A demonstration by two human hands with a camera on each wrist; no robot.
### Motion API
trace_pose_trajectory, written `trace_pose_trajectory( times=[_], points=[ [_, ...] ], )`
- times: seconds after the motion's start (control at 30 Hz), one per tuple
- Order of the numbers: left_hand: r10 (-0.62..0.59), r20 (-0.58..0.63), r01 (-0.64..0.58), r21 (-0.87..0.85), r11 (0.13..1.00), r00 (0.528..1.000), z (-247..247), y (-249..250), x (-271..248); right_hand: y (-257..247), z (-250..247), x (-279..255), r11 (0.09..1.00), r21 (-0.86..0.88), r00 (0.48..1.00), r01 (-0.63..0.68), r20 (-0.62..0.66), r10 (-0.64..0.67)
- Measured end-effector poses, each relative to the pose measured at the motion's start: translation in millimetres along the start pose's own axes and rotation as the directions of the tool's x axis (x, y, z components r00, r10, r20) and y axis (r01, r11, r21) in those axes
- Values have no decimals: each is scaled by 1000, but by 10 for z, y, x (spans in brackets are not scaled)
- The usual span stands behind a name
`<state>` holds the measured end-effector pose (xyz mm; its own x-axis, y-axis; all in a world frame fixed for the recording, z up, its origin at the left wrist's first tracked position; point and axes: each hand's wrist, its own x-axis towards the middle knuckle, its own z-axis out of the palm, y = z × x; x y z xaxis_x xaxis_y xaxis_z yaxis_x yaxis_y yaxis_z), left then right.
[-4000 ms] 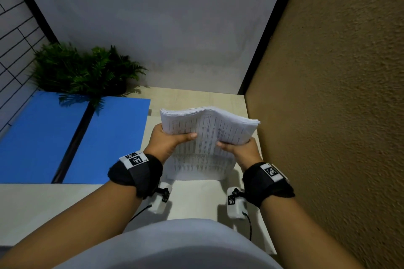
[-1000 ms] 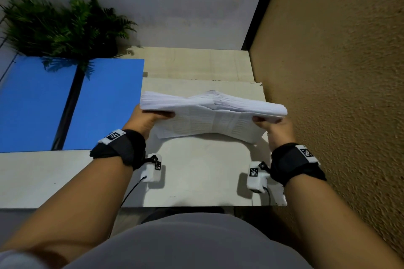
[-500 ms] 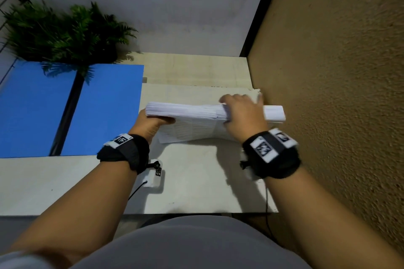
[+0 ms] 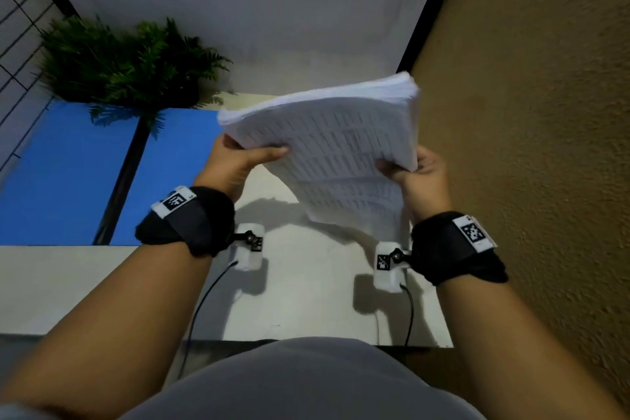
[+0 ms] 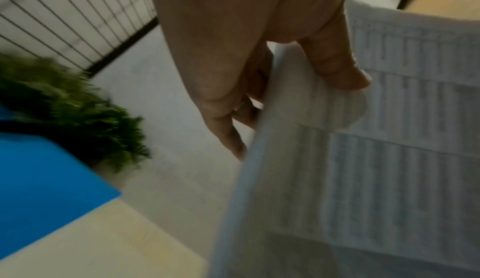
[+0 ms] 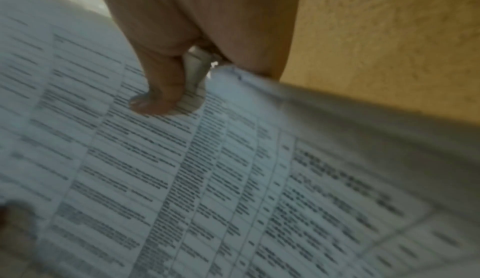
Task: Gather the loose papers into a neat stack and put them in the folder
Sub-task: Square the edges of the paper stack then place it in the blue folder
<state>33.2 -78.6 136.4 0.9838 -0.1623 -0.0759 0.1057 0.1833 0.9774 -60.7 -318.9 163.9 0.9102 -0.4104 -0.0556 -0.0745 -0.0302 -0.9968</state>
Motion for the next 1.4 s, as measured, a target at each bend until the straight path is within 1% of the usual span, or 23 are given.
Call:
trace_pose_trajectory(
  times=[0.07,0.13,0.23,0.3,0.37,0.43,0.53,0.6,0.67,0.73,0.8,0.87,0.9,0.97,1.03,1.1,1.13,1.2,1.27,1.3,1.33,1.37,1.4],
  points=[
    [24,13,-24,2,1000,1000,166,72,-9,81,50,-54,994,102,999,-33,-26,36],
    [42,53,-45,56,997,998,258,105,-28,155,59,-58,994,111,998,-24,-58,31],
    [-16,87,4,135,991,996,289,-11,-88,239,32,-75,987,140,993,-84,-67,95],
    [-85,68,74,153,985,994,302,-160,-146,288,43,-86,982,142,987,-125,-82,138],
    [-128,28,123,138,983,991,321,-262,-220,289,75,-115,982,138,985,-130,-93,143],
    [-126,-10,126,109,986,992,329,-268,-257,241,90,-137,985,141,989,-99,-96,113],
    [-125,-22,127,84,988,992,298,-243,-273,227,43,-154,985,164,995,-53,-72,65],
    [-170,-16,171,126,977,985,267,-354,-287,353,21,-150,979,163,988,-121,-79,135],
    [-245,-6,242,187,952,969,265,-553,-353,546,28,-164,963,107,962,-246,-92,256],
    [-293,-54,298,214,930,954,271,-721,-403,682,42,-208,951,42,945,-307,-100,310],
    [-302,-82,312,198,929,950,298,-758,-399,662,40,-216,959,11,954,-282,-100,282],
    [-317,-49,320,108,941,947,306,-690,-347,546,32,-178,970,28,967,-243,-75,244],
    [-318,-25,318,41,947,948,302,-612,-326,483,28,-159,970,72,970,-234,-43,237],
    [-303,-9,303,-26,953,953,220,-497,-249,406,67,-138,949,173,964,-265,61,259],
    [-289,-25,287,-65,956,957,33,-414,-163,406,190,-162,934,138,937,-330,169,306],
    [-286,-63,281,-78,957,956,-215,-358,-70,473,395,-213,936,35,919,-350,204,336],
    [-289,-94,285,-52,957,953,-346,-351,-27,522,491,-242,934,26,918,-356,198,344],
    [-292,-216,314,76,946,932,-688,-356,31,643,687,-279,919,63,911,-389,173,373],
    [-287,-372,373,181,910,882,-1209,-468,66,770,832,-299,898,107,898,-426,174,405],
    [-251,-449,395,261,881,858,-1498,-544,72,829,860,-312,889,113,891,-445,162,425],
    [-208,-511,431,369,824,834,-1814,-580,90,870,929,-299,880,110,883,-462,152,445],
    [-176,-543,475,478,739,821,-2063,-620,69,897,947,-302,878,102,881,-467,140,452],
    [-148,-571,522,576,629,808,-2289,-666,66,919,967,-302,878,94,880,-469,133,456]
  ],
)
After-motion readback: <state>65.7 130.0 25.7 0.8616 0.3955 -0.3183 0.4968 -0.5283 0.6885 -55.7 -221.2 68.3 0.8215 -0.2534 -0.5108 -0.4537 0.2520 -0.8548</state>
